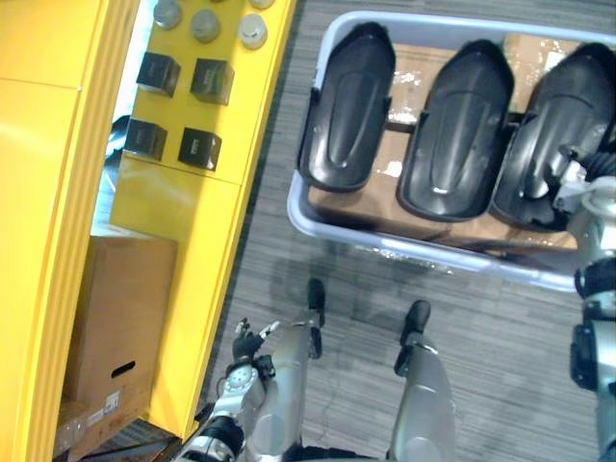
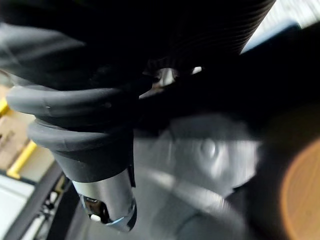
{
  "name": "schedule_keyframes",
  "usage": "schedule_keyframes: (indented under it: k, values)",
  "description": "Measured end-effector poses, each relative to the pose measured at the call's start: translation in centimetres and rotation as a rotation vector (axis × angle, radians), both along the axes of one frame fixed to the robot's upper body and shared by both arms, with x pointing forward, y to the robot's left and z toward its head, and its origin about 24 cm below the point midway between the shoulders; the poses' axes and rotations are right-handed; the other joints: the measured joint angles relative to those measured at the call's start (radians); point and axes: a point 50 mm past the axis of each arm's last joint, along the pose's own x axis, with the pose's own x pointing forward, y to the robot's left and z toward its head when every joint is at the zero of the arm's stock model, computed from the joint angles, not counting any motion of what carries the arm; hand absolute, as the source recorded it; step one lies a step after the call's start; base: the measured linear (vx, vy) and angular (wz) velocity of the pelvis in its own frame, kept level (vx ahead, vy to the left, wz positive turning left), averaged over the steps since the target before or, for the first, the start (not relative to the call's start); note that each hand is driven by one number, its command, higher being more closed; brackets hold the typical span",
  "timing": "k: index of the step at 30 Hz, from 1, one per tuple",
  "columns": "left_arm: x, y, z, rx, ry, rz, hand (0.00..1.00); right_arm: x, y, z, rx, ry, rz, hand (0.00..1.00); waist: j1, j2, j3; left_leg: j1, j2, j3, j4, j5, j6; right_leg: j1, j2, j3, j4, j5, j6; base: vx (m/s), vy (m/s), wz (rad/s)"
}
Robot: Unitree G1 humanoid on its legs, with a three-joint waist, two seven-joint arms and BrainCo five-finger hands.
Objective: Walk over and take plastic housings, then place them on the shelf
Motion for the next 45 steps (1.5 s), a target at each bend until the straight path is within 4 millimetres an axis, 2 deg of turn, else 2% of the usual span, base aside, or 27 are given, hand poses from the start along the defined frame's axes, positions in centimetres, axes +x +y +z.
schedule_keyframes:
  k: [6, 14, 17, 19, 25, 31, 35, 37, 41, 44, 45]
  values:
    - [0.2, -0.1, 0.2, 0.001, -0.024, -0.003, 0.0, -0.8, -1.6, -0.1, -0.08, 0.181, -0.099, 1.0, -0.001, 0.0, 0.0, -0.011, 0.005, -0.012, 0.005, 0.001, -0.002, 0.0, 0.005, -0.016, -0.003, -0.001, -0.002, 0.01, -0.008, 0.02]
    - [0.3, -0.1, 0.5, -0.009, -0.04, 0.006, 0.0, -1.1, -2.2, -0.4, -0.132, 0.306, -0.156, 1.0, 0.005, 0.0, 0.0, -0.005, 0.011, -0.012, 0.001, 0.003, -0.005, 0.009, 0.011, -0.019, -0.011, -0.001, -0.002, 0.01, -0.005, 0.0]
    - [0.3, -0.1, 0.6, -0.034, -0.052, 0.022, 0.0, -1.3, -2.2, -2.4, -0.1, 0.377, -0.17, 1.0, 0.009, 0.0, 0.0, 0.025, 0.011, -0.007, -0.013, 0.004, -0.006, 0.036, 0.011, -0.02, -0.021, -0.002, -0.004, 0.04, -0.009, -0.01]
    - [0.3, -0.1, 0.7, -0.036, -0.058, 0.024, 0.0, -1.3, -2.1, -3.1, -0.104, 0.37, -0.184, 1.0, 0.008, 0.0, 0.0, 0.03, 0.011, -0.002, -0.019, 0.004, -0.006, 0.037, 0.01, -0.019, -0.023, -0.003, -0.005, 0.03, -0.009, -0.03]
    - [-0.1, 0.1, 0.5, -0.039, -0.052, 0.034, 0.0, -1.2, -1.8, -3.3, -0.159, 0.283, -0.245, 1.0, 0.006, 0.0, 0.0, 0.056, 0.01, -0.004, -0.047, 0.019, -0.009, 0.057, 0.012, -0.024, -0.033, -0.002, -0.004, 0.01, -0.005, 0.01]
    - [0.0, 0.6, 0.8, -0.057, -0.072, 0.057, 0.0, -1.1, -1.7, -2.6, -0.2, 0.233, -0.262, 1.0, -0.008, 0.0, -0.001, 0.087, 0.012, -0.02, -0.054, 0.02, -0.009, 0.106, 0.019, -0.04, -0.057, 0.0, -0.002, 0.03, 0.001, 0.06]
    - [0.2, 1.9, 1.2, -0.034, -0.107, 0.085, 0.0, -1.0, -1.6, -2.2, -0.232, 0.21, -0.267, 1.0, -0.008, 0.0, -0.001, 0.108, 0.012, -0.024, -0.054, 0.02, -0.01, 0.132, 0.022, -0.043, -0.066, 0.003, -0.001, 0.01, 0.002, 0.02]
    - [0.6, 2.5, 1.8, -0.038, -0.157, 0.122, 0.0, -1.0, -1.4, -1.6, -0.277, 0.179, -0.278, 1.0, -0.011, -0.001, -0.001, 0.115, 0.012, -0.025, -0.053, 0.02, -0.01, 0.143, 0.024, -0.044, -0.072, 0.005, -0.001, 0.0, 0.0, 0.0]
    - [1.9, 3.6, 4.8, 0.029, -0.291, 0.181, 0.0, -1.1, -1.1, 0.0, -0.37, 0.103, -0.298, 1.0, -0.027, -0.005, 0.001, 0.136, 0.013, -0.026, -0.057, 0.02, -0.01, 0.174, 0.028, -0.047, -0.099, 0.02, 0.0, 0.0, 0.0, 0.0]
    - [2.9, 4.8, 9.9, 0.169, -0.506, 0.22, 0.0, -1.7, -0.8, 0.5, -0.465, 0.044, -0.321, 1.0, -0.04, -0.016, 0.008, 0.186, 0.011, -0.027, -0.08, 0.021, -0.012, 0.224, 0.029, -0.051, -0.12, 0.021, 0.001, 0.03, 0.017, 0.04]
    - [3.1, 5.4, 12.2, 0.239, -0.597, 0.222, 0.0, -1.9, -0.6, 0.9, -0.505, 0.01, -0.327, 1.0, -0.053, -0.02, 0.009, 0.2, 0.01, -0.03, -0.094, 0.024, -0.015, 0.241, 0.03, -0.06, -0.129, 0.021, 0.001, 0.03, 0.002, 0.08]
